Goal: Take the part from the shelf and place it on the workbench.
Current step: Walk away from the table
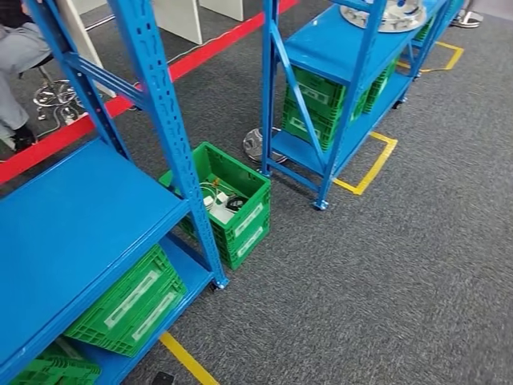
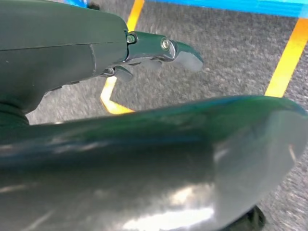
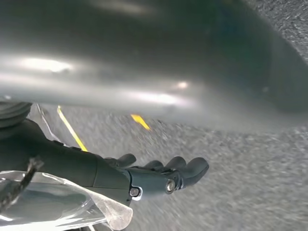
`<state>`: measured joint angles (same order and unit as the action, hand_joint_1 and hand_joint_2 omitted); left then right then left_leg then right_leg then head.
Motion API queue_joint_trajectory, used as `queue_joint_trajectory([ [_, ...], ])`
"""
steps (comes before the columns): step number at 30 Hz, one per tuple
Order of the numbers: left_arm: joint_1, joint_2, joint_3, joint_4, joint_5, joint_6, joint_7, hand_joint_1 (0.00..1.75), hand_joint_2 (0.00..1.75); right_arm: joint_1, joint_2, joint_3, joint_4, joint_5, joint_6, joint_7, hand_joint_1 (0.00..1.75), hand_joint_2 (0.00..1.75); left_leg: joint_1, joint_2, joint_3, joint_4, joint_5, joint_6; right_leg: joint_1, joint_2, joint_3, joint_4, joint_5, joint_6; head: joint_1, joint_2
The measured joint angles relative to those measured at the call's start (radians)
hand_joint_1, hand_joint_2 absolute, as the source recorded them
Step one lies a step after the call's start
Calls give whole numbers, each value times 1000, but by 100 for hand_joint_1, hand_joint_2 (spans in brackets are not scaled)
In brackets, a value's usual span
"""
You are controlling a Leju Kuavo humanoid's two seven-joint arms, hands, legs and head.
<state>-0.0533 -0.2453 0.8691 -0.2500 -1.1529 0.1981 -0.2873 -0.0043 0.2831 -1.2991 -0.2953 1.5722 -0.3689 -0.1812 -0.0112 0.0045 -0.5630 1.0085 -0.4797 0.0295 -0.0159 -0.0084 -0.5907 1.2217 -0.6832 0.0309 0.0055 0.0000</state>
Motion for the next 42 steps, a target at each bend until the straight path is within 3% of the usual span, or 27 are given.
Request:
queue_joint_trajectory([
  [1,-1,-1,0,0,0,0,0,0,0,2,0,0,0,0,0,0,0,0,0,-15,1,0,-1,1,0,6,-36,58,-13,2,0,0],
  [2,0,-1,0,1,0,0,0,0,0,3,0,0,-1,-1,0,1,0,0,1,-29,2,0,-1,1,-1,7,-59,83,-7,4,0,0],
  [3,1,-1,0,2,0,0,0,0,0,4,0,0,-2,-1,0,1,0,0,2,-45,5,1,-2,-1,-1,8,-63,70,20,6,0,0],
  [4,2,-1,0,2,0,0,0,0,0,4,0,0,-4,-1,0,1,0,0,5,-61,8,3,-4,-4,-3,14,-47,17,64,7,0,0],
  [6,1,-1,0,3,-1,0,0,0,0,4,0,0,-5,-1,0,1,0,0,9,-90,10,11,-12,-16,-10,54,6,-115,130,11,1,0],
  [8,-2,0,0,4,-1,-1,0,0,0,4,1,0,-5,-2,0,1,0,0,11,-113,5,16,-15,-30,-12,87,40,-178,140,5,3,0],
  [10,0,1,0,5,-2,-1,0,0,0,4,1,0,-6,-2,0,1,0,0,14,-134,0,15,-11,-41,-10,75,48,-183,137,-9,3,0],
  [11,1,1,0,5,-2,-2,0,0,0,4,2,0,-6,-3,0,1,0,0,14,-130,-2,17,-13,-45,-10,63,50,-186,138,-15,3,0],
  [13,1,1,0,6,-3,-3,0,0,0,4,4,-1,-7,-3,0,0,0,0,12,-87,-26,69,-45,-54,-12,37,55,-191,139,-28,-5,0],
  [15,-2,1,0,6,-4,-4,0,0,0,6,5,-1,-8,-2,-1,-1,0,0,11,-30,-87,193,-107,-61,-8,7,58,-192,135,-38,-11,0],
  [16,-3,1,0,6,-5,-4,0,0,0,7,5,-1,-8,-1,-1,-1,0,0,13,-18,-121,259,-130,-64,-6,-9,60,-192,132,-41,-12,0],
  [17,-3,1,0,6,-6,-4,1,0,0,7,5,-1,-8,-1,-1,-1,0,0,14,-13,-142,300,-137,-64,-4,-23,62,-192,129,-43,-12,0],
  [18,-1,1,0,6,-7,-5,1,0,0,7,5,-1,-9,-1,-1,-1,0,0,14,-11,-147,306,-123,-63,-3,-37,67,-192,125,-43,-12,0],
  [20,0,2,0,6,-9,-5,2,0,0,6,5,-1,-9,-1,-1,-1,0,0,12,5,-98,203,-47,-54,-2,-62,80,-192,115,-40,-12,0],
  [22,-2,2,0,6,-10,-5,2,0,0,5,5,-1,-9,-1,-1,-2,0,0,1,52,-36,78,1,-37,1,-83,88,-193,105,-34,-12,0],
  [24,-5,2,-1,6,-11,-5,2,0,0,4,5,-1,-9,-1,-1,-2,0,0,-10,78,-16,35,-2,-25,5,-105,92,-197,98,-25,-12,0],
  [26,-3,3,-1,6,-12,-5,3,0,0,1,5,-1,-9,0,-1,-2,0,0,-9,57,-13,23,-1,-17,5,-121,104,-203,92,-16,-12,0],
  [28,-3,2,-1,6,-12,-5,5,0,0,-3,5,-1,-9,0,-1,-3,0,0,-1,32,-5,8,6,-8,3,-77,100,-175,70,-9,-9,0],
  [30,-8,1,-1,6,-13,-5,6,0,0,-4,5,-1,-9,0,-1,-3,0,0,4,7,-1,1,9,-1,1,-12,47,-70,23,-4,-4,0],
  [32,-11,0,-2,6,-13,-6,7,0,0,-2,5,-1,-9,0,-1,-3,0,0,5,-21,0,1,7,2,1,6,-29,49,-9,0,-3,0],
  [33,-10,-1,-2,6,-13,-6,8,0,0,-1,5,-1,-9,-1,-2,-3,0,0,5,-36,2,1,6,2,0,7,-52,70,1,1,-3,0],
  [34,-9,-1,-1,6,-13,-7,9,0,0,0,5,-1,-9,-1,-2,-3,0,0,6,-52,4,2,4,0,-1,8,-57,54,31,2,-3,0],
  [35,-9,-1,-1,6,-13,-8,9,0,0,1,5,-1,-9,-1,-2,-3,0,0,7,-67,8,3,1,-3,-3,17,-42,-2,77,3,-3,0],
  [37,-10,-1,-1,6,-13,-10,10,0,0,2,5,-1,-9,-1,-2,-3,0,0,10,-95,10,9,-6,-14,-9,64,3,-125,143,3,-1,0],
  [39,-12,-2,-1,6,-13,-11,10,0,0,1,5,-1,-9,-1,-3,-3,0,0,12,-118,5,13,-8,-27,-11,98,30,-179,154,-4,0,0],
  [41,-10,-1,-2,6,-13,-11,10,0,0,0,6,-1,-9,-1,-3,-3,0,0,15,-135,0,11,-6,-38,-9,83,39,-186,154,-18,0,0],
  [42,-9,-1,-1,6,-13,-11,10,0,0,0,6,-1,-9,-1,-3,-3,0,0,15,-127,-1,14,-7,-43,-10,71,42,-189,156,-24,-1,0],
])
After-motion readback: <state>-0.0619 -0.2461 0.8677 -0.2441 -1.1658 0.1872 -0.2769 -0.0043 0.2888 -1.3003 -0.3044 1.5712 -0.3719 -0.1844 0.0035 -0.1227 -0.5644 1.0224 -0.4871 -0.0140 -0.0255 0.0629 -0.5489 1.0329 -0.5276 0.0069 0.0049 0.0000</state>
